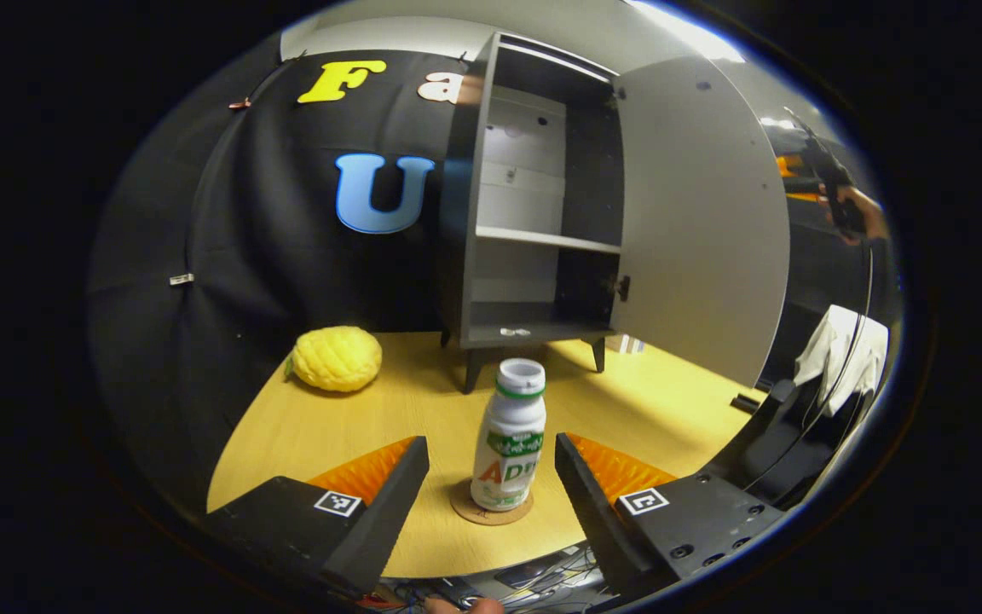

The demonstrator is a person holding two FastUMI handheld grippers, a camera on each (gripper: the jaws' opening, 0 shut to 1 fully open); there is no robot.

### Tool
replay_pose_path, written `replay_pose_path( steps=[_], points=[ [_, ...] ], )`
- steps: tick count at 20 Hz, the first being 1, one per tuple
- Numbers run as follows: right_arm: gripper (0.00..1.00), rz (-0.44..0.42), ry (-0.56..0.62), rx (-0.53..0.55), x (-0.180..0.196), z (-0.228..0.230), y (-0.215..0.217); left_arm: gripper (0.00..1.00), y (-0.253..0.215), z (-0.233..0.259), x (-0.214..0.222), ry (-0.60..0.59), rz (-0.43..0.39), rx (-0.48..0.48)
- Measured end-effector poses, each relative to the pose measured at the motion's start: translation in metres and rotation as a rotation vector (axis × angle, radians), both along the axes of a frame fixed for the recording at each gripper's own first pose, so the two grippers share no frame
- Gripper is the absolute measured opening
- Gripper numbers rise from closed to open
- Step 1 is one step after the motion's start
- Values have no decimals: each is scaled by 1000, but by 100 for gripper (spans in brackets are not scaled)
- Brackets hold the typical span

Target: Open the cabinet door with the right hand, grasp the bottle in the cabinet with the left hand and place it on the coaster, then close the cabinet door with the right hand.

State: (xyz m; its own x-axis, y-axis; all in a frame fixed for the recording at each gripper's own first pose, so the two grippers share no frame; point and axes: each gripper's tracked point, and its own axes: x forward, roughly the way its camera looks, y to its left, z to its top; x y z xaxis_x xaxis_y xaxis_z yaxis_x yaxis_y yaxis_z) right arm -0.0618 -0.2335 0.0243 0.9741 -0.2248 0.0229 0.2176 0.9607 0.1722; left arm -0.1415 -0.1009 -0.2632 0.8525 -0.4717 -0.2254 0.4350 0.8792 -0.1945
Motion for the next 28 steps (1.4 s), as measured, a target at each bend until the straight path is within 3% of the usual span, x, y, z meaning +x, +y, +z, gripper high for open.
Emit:
replay_pose_path(
  steps=[4, 10, 11, 18, 26, 28],
  points=[
    [97, 74, -7, 35, -1, -1, 31, 94, 25, 73, 20, -42, 114, -19],
    [100, 158, 17, 65, 0, -3, 80, 94, 51, 158, 62, -135, 267, 33],
    [97, 170, 18, 60, 2, -3, 88, 94, 56, 163, 67, -131, 296, 35],
    [96, 303, 5, 50, 17, 0, 165, 94, 87, 189, 92, -123, 427, 13],
    [97, 533, 40, 7, 68, -20, 292, 94, 100, 197, 93, -128, 471, 14],
    [97, 547, 66, -16, 78, -27, 312, 94, 99, 195, 94, -122, 471, 24]
  ],
)
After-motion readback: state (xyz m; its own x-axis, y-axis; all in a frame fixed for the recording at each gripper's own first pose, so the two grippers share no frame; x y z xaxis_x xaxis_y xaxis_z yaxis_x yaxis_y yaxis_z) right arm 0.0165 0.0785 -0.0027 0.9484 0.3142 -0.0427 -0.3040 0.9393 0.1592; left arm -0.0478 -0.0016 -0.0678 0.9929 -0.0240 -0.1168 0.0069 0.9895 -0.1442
